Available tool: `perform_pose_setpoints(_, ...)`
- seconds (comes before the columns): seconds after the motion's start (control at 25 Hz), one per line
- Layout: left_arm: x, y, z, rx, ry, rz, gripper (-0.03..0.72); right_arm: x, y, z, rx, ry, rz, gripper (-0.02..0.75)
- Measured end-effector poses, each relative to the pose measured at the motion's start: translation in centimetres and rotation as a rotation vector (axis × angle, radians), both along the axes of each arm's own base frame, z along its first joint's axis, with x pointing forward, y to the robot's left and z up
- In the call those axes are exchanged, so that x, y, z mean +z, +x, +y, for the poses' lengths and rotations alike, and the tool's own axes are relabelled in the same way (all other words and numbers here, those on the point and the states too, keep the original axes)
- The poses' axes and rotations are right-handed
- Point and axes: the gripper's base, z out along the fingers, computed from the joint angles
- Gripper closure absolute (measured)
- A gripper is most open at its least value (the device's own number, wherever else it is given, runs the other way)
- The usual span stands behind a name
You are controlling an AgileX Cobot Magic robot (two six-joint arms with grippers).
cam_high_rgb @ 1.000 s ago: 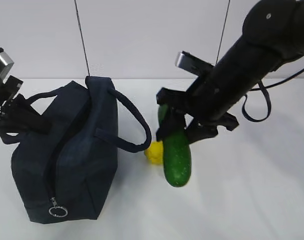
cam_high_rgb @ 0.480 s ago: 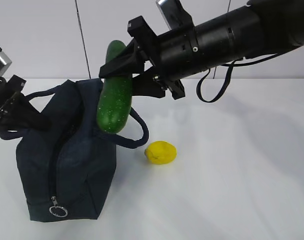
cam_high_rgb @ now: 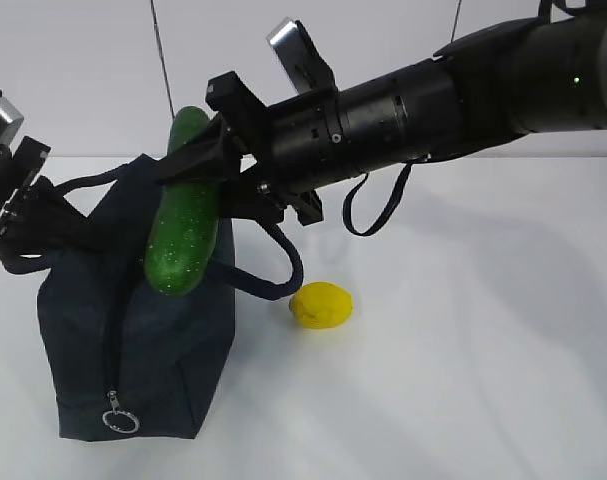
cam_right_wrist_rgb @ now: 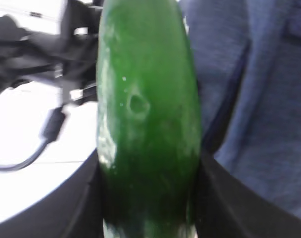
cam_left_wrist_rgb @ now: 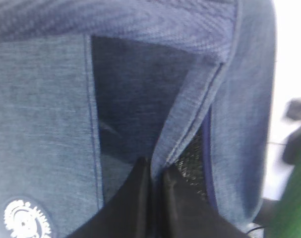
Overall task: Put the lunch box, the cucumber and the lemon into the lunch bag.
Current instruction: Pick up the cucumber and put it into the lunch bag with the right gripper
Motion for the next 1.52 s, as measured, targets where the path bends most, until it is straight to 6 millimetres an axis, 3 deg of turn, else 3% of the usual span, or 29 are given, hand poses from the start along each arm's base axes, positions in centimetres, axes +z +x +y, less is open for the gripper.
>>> perform_pose_setpoints(0.36, 0.3, 0.1, -0.2, 0.018, -0.048, 0.005, 0.671, -1.2, 0.0, 1.8, -0.012, 0.050, 0.004, 0.395)
perform_pose_setpoints(1.0, 1.0, 0.4, -0.6, 0.036, -0.139, -0.019, 0.671, -7.1, 1.1, 2.8, -0.031, -0.062, 0.061, 0.396)
perform_pose_setpoints(1.52, 1.3, 0.5, -0.7, 0.047, -0.167, -0.040, 0.671, -7.3, 1.7, 2.9, -0.082, -0.043, 0.067, 0.393)
